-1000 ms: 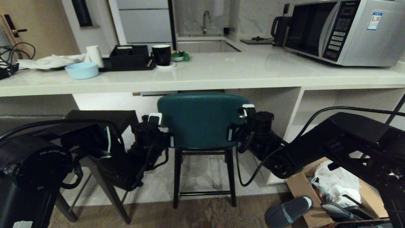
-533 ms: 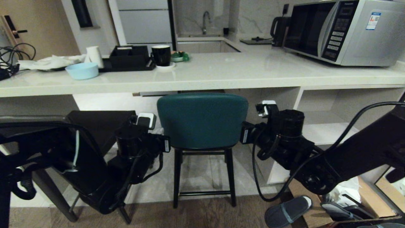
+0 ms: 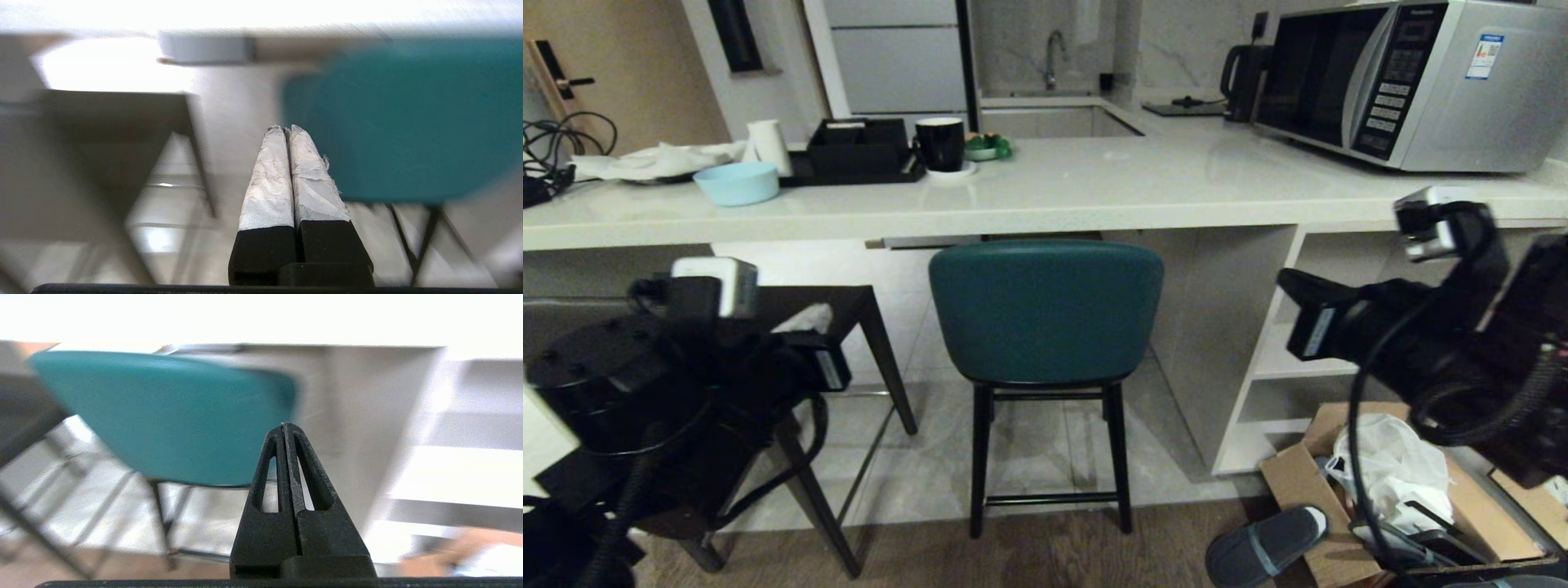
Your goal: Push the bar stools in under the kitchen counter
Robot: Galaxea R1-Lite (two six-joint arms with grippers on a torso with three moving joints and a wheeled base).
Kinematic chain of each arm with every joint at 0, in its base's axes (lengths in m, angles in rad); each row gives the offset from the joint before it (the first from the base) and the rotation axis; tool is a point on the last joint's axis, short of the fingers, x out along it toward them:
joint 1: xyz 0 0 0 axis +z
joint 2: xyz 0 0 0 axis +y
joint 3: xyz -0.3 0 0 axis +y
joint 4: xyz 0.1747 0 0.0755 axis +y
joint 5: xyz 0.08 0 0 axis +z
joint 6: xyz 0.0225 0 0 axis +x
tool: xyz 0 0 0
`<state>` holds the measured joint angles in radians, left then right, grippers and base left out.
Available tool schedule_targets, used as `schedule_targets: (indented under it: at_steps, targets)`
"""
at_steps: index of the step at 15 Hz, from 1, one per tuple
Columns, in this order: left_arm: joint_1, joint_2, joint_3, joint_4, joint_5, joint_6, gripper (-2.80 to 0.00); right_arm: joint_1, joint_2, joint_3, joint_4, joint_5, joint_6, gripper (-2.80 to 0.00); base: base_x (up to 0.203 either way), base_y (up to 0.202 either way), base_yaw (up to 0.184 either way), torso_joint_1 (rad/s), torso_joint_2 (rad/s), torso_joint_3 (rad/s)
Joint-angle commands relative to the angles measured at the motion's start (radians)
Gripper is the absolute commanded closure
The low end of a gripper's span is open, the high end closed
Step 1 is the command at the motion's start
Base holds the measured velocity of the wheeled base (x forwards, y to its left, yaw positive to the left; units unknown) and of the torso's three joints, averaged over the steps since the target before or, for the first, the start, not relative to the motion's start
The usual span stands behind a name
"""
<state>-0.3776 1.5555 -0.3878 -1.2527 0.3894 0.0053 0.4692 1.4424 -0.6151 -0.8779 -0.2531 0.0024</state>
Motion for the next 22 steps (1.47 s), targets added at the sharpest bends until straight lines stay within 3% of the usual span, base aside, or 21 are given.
schedule_targets:
  at_steps: [1, 3, 7, 10, 12, 14, 16, 18, 21, 22]
  targets:
    - [0.090, -0.318, 0.035, 0.107, 0.011, 0.001, 0.00, -0.075, -0.323, 0.063, 0.091, -0.011, -0.030, 0.00, 0.000, 0.000, 0.000, 0.000, 0.00, 0.000]
    - [0.148, -0.543, 0.038, 0.272, 0.018, 0.001, 0.00, -0.167, -0.521, 0.078, 0.234, -0.016, -0.051, 0.00, 0.000, 0.000, 0.000, 0.000, 0.00, 0.000]
    - [0.289, -0.983, 0.019, 0.708, 0.010, 0.034, 0.00, -0.371, -0.872, 0.055, 0.554, -0.018, -0.069, 0.00, 0.000, 0.000, 0.000, 0.000, 0.00, 0.000]
    - [0.342, -1.204, 0.006, 0.999, -0.034, 0.058, 0.00, -0.425, -1.078, 0.048, 0.794, -0.004, -0.075, 0.00, 0.000, 0.000, 0.000, 0.000, 0.00, 0.000]
    - [0.353, -1.313, 0.009, 1.106, -0.113, 0.082, 0.00, -0.435, -1.198, 0.051, 0.899, 0.015, -0.085, 0.00, 0.000, 0.000, 0.000, 0.000, 0.00, 0.000]
    - [0.366, -1.407, 0.002, 1.303, -0.156, 0.100, 0.00, -0.449, -1.298, 0.059, 1.022, 0.085, -0.099, 0.00, 0.000, 0.000, 0.000, 0.000, 0.00, 0.000]
    - [0.373, -1.504, 0.040, 1.373, -0.194, 0.108, 0.00, -0.460, -1.387, 0.092, 1.106, 0.157, -0.106, 0.00, 0.000, 0.000, 0.000, 0.000, 0.00, 0.000]
    - [0.376, -1.555, 0.133, 1.382, -0.322, 0.101, 0.00, -0.464, -1.444, 0.194, 1.129, 0.205, -0.116, 0.00, 0.000, 0.000, 0.000, 0.000, 0.00, 0.000]
    - [0.375, -1.557, 0.244, 1.381, -0.438, 0.060, 0.00, -0.466, -1.443, 0.388, 1.092, 0.241, -0.116, 0.00, 0.000, 0.000, 0.000, 0.000, 0.00, 0.000]
    - [0.376, -1.557, 0.250, 1.380, -0.448, 0.050, 0.00, -0.466, -1.443, 0.455, 1.056, 0.249, -0.121, 0.00, 0.000, 0.000, 0.000, 0.000, 0.00, 0.000]
